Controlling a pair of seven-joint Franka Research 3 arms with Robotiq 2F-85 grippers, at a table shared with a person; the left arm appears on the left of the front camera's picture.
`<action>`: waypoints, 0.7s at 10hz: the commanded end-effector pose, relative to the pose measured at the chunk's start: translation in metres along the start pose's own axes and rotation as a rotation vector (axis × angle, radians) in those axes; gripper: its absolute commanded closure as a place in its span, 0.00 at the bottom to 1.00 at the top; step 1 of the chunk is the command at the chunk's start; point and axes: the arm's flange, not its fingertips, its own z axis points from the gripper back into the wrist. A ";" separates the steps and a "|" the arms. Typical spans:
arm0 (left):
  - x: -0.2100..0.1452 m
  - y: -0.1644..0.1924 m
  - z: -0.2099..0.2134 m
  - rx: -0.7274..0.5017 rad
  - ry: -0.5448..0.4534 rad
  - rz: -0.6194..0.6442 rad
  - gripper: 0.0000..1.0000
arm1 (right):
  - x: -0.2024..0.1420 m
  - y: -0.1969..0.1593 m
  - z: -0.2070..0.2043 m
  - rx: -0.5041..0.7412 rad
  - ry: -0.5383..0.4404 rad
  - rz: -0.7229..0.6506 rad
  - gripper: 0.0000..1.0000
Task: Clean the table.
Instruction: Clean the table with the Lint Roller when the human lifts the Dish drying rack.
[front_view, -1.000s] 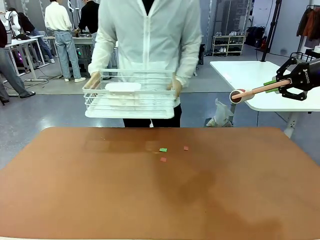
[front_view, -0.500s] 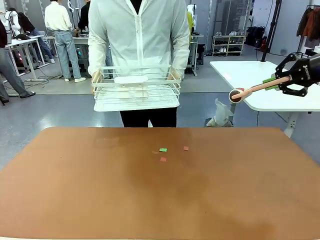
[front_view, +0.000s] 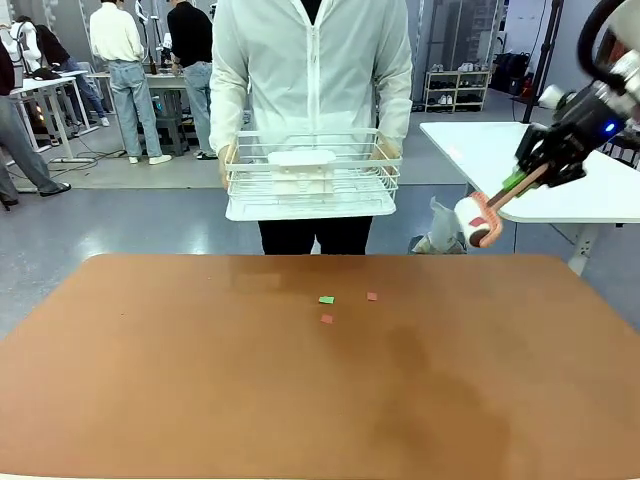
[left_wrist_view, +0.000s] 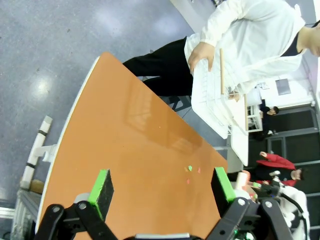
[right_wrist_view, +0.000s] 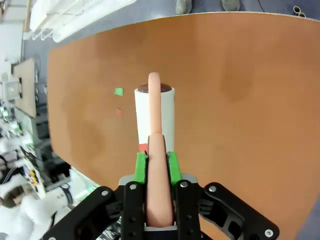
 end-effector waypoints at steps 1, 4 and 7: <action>0.002 0.004 0.002 -0.027 -0.005 -0.017 0.00 | 0.003 -0.006 -0.016 0.060 -0.003 -0.007 0.79; 0.002 0.004 0.002 -0.027 -0.005 -0.017 0.00 | 0.000 0.000 0.000 0.000 0.000 0.000 0.79; 0.002 0.004 0.002 -0.027 -0.005 -0.017 0.00 | 0.000 0.000 0.000 0.000 0.000 0.000 0.79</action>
